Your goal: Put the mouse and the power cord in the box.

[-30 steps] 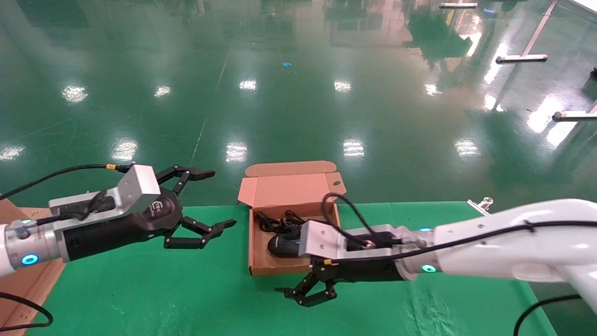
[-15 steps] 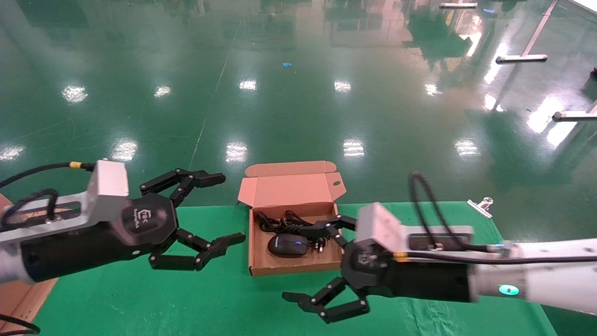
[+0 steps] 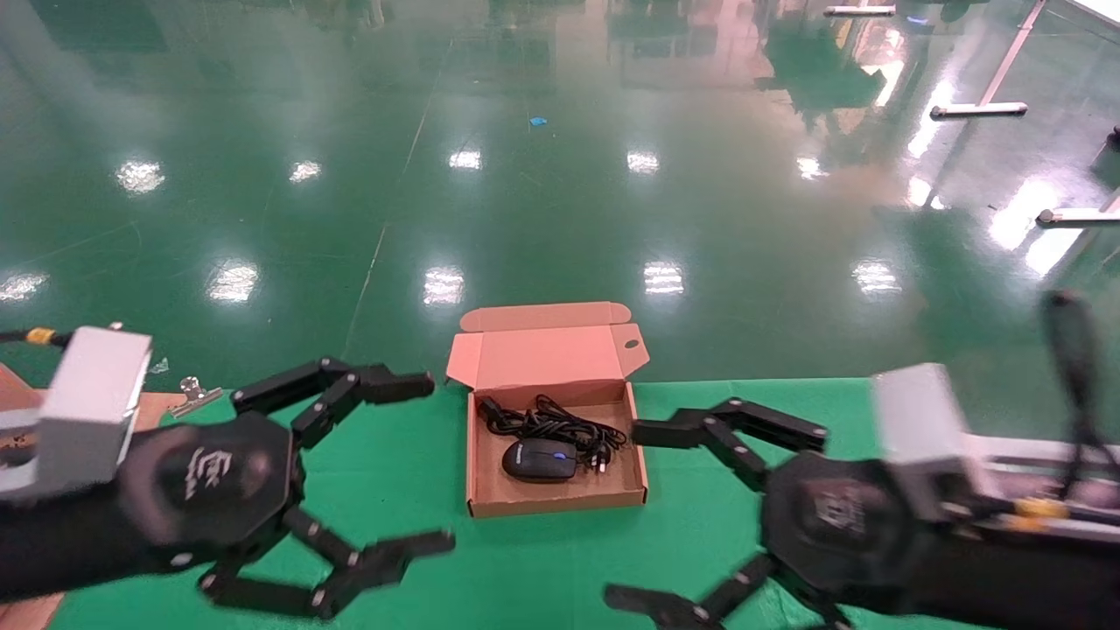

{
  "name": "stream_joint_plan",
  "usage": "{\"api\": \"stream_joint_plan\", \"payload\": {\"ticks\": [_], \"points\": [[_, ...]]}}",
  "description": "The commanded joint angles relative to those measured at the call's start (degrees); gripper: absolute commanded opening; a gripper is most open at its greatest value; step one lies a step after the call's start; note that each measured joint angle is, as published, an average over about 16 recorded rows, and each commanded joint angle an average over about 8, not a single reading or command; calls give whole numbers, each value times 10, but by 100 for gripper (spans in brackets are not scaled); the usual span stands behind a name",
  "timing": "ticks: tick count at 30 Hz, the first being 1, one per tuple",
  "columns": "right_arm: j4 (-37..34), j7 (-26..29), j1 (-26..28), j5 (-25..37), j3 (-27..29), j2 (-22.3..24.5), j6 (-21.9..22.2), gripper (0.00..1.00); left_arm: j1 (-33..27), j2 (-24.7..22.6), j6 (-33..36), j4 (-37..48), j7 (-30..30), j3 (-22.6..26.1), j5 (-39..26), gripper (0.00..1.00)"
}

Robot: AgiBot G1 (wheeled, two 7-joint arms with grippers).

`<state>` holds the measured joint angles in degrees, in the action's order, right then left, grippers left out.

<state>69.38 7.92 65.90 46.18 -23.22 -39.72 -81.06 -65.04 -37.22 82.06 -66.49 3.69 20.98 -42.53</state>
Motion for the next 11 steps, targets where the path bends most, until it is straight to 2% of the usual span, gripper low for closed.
{"api": "stream_joint_plan", "payload": {"ticks": [1,7,11], "points": [[14,9,-14,-14,23,15,-15,100,9,6,10,-19,19,-13,2,100],[42,27,-43,-43,73,47,-46,100,33,21,34,-67,65,-47,6,100],[46,28,-48,-48,84,52,-51,100,39,25,41,-79,76,-56,7,100]]}}
